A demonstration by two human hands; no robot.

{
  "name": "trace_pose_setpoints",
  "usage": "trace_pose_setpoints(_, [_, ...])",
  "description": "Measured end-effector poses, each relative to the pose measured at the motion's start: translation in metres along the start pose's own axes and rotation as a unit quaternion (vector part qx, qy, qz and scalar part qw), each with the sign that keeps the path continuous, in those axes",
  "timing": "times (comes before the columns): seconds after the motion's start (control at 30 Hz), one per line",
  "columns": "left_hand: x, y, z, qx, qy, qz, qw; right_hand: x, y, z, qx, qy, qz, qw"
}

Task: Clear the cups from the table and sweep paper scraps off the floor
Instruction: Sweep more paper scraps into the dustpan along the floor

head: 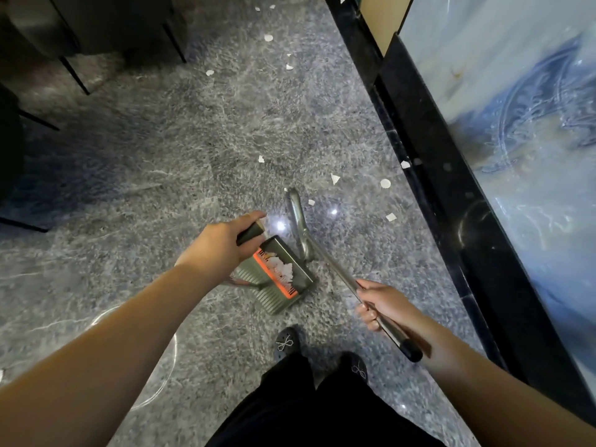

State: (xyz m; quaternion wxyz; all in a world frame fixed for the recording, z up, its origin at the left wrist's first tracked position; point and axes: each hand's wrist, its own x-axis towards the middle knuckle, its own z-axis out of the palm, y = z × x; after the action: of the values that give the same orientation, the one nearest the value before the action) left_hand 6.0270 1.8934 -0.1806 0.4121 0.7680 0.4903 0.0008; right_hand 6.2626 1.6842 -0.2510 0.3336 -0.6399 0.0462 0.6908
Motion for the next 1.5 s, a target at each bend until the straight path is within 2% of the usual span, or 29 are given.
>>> trace_pose_setpoints(0.17, [0.019, 0.009, -0.009, -0.011, 0.051, 0.012, 0.999, -0.007, -0.026, -0.012, 0.052, 0.032, -0.029, 0.998])
trace_pose_setpoints(0.47, [0.099, 0.036, -0.032, -0.005, 0.071, 0.007, 0.997, 0.018, -0.116, -0.044, 0.028, 0.055, -0.079, 0.995])
trace_pose_setpoints(0.73, [0.202, 0.059, -0.072, 0.017, 0.06, -0.036, 0.997, 0.084, -0.223, -0.082, 0.008, 0.071, -0.055, 0.996])
trace_pose_setpoints(0.97, [0.252, 0.064, -0.098, 0.018, 0.049, -0.041, 0.998, 0.132, -0.277, -0.094, -0.015, 0.082, -0.014, 0.996])
trace_pose_setpoints(1.13, [0.28, 0.066, -0.107, 0.042, 0.036, -0.023, 0.998, 0.161, -0.291, -0.073, -0.035, 0.074, 0.02, 0.996])
trace_pose_setpoints(1.33, [0.289, 0.057, -0.111, 0.042, -0.006, 0.019, 0.999, 0.158, -0.275, -0.008, -0.084, 0.061, 0.037, 0.994])
trace_pose_setpoints(1.5, [0.285, 0.038, -0.125, 0.032, -0.005, 0.025, 0.999, 0.146, -0.248, 0.052, -0.032, 0.024, 0.062, 0.997])
